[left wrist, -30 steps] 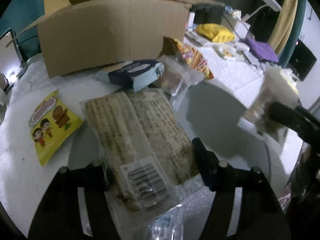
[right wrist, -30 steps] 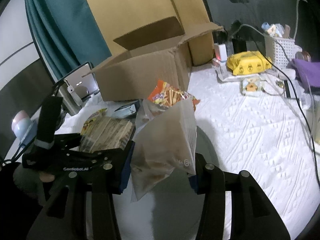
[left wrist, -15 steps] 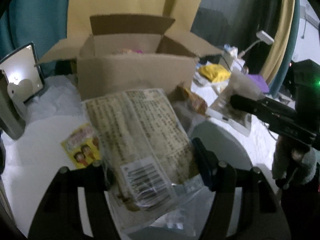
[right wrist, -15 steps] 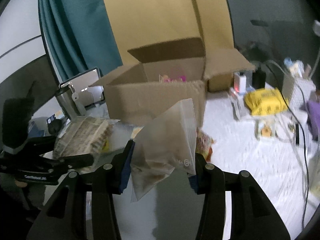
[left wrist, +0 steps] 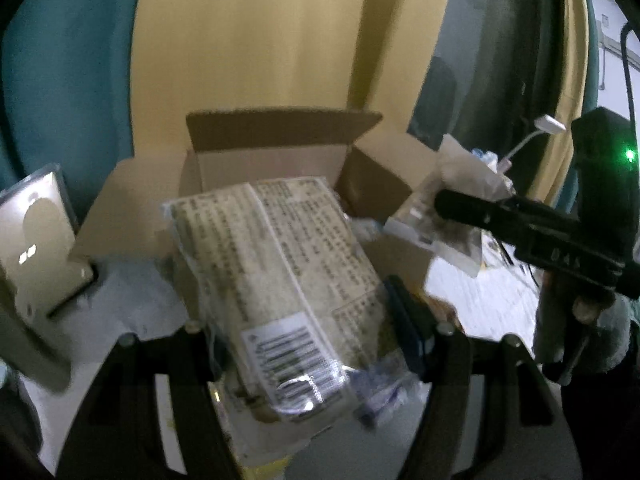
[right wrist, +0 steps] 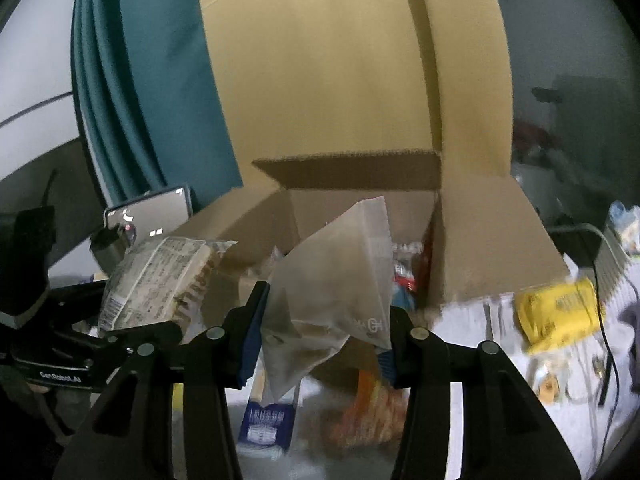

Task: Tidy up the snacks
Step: 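Carry both packets into the cardboard box and open both tools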

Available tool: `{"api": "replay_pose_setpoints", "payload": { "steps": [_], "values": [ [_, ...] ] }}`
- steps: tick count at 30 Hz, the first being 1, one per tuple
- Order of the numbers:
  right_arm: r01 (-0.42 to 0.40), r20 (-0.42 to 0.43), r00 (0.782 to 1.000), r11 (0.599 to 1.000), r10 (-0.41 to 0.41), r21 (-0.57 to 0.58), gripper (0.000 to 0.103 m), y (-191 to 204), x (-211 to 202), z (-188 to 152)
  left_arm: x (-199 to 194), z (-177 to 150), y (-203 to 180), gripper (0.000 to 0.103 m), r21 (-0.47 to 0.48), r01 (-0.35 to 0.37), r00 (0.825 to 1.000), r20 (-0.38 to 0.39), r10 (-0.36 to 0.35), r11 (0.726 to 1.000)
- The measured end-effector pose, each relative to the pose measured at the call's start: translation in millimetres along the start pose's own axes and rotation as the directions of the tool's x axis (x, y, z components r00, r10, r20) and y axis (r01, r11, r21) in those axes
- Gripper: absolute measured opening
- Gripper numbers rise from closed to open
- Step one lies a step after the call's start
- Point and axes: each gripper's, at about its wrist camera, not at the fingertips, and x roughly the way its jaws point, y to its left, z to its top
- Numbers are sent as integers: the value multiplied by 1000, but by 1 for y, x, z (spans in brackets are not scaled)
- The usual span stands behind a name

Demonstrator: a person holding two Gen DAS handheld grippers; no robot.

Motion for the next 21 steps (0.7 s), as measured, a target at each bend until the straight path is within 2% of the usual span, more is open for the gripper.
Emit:
{"api": "replay_pose_setpoints", "payload": {
  "steps": [11, 13, 15, 18, 19, 21],
  "values": [
    [0, 49, 999, 997, -4, 75, 50, -24, 50, 50, 65, 48, 18, 70, -16, -5, 1000, -10, 5, 1000],
    [14, 45, 999, 995, -19, 95, 50, -29, 59, 56, 76, 53, 23, 74, -34, -11, 1000, -22, 10, 999],
    [41, 30, 999, 993, -45, 112, 51, -35, 69, 61, 83, 57, 31, 91, -60, -7, 1000, -22, 6, 998],
    [67, 9, 998, 991, -69, 119, 63, -39, 81, 66, 81, 60, 36, 97, -89, -20, 1000, -11, 19, 996],
    [66, 9, 998, 990, -67, 124, 71, -40, 81, 67, 78, 60, 37, 97, -94, -19, 1000, -4, 18, 995],
    [65, 20, 997, 990, -68, 125, 74, -40, 76, 66, 72, 59, 36, 97, -95, -21, 1000, 8, 21, 995]
  ]
}}
